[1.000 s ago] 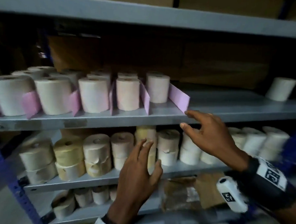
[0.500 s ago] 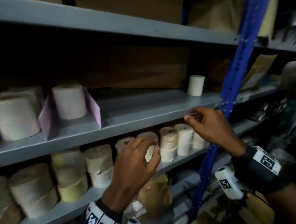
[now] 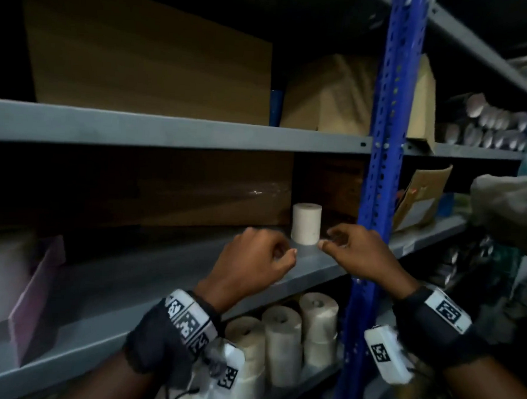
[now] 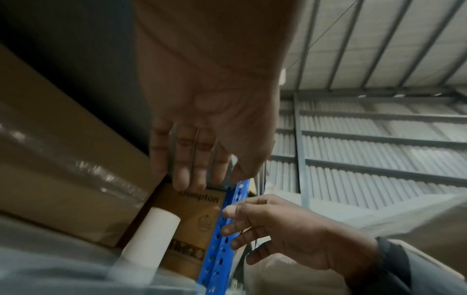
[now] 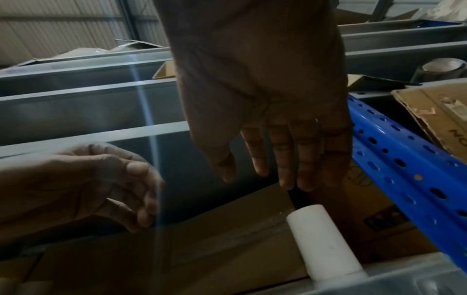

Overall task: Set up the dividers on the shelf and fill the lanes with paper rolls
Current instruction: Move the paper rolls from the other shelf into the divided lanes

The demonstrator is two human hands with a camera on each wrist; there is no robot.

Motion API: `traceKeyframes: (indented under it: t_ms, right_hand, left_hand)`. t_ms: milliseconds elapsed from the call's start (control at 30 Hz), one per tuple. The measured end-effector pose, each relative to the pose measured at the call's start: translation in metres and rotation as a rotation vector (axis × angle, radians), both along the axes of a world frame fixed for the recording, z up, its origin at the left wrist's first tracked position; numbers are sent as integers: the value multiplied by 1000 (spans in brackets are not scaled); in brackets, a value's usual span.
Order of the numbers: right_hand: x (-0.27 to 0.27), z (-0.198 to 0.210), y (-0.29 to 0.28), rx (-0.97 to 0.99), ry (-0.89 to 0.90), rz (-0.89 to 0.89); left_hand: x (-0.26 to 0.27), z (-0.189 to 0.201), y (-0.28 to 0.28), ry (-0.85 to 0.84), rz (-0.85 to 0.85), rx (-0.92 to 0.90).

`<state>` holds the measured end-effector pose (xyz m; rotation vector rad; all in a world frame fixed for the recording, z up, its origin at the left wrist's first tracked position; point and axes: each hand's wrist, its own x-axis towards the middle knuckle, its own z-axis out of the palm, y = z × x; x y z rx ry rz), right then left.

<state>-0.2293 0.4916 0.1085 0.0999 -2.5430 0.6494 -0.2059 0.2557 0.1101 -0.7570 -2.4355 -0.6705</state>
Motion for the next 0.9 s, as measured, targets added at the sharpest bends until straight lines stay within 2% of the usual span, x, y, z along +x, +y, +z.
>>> traceKeyframes:
  t_ms: [167, 267, 367, 467, 600, 700, 800, 900]
  right_hand:
    - [-53, -1, 20, -44, -63, 86]
    - [-85, -2, 31, -68, -91, 120]
    - [-115, -4, 44, -48, -113, 125]
    - [-142, -2, 51, -64, -141, 119]
    - [-176, 4, 52, -59, -185, 190]
    - [-198, 6, 50, -126, -206, 203]
    - [-214, 7, 49, -70, -242, 199]
    - [-226, 9, 46, -51, -248, 247]
  left_hand:
    - [-81, 20, 15, -245, -90, -183]
    - [-128, 25, 25, -375, -140, -181]
    - [-174, 23, 33, -412, -146, -203]
    - [-210, 13, 38, -466, -175, -138]
    - [-250, 6, 48, -679, -165, -100]
    - [-277, 9, 57, -880, -173, -74]
    - [-294, 8, 66, -964, -203, -115]
    - [-311, 2, 75, -966, -257, -92]
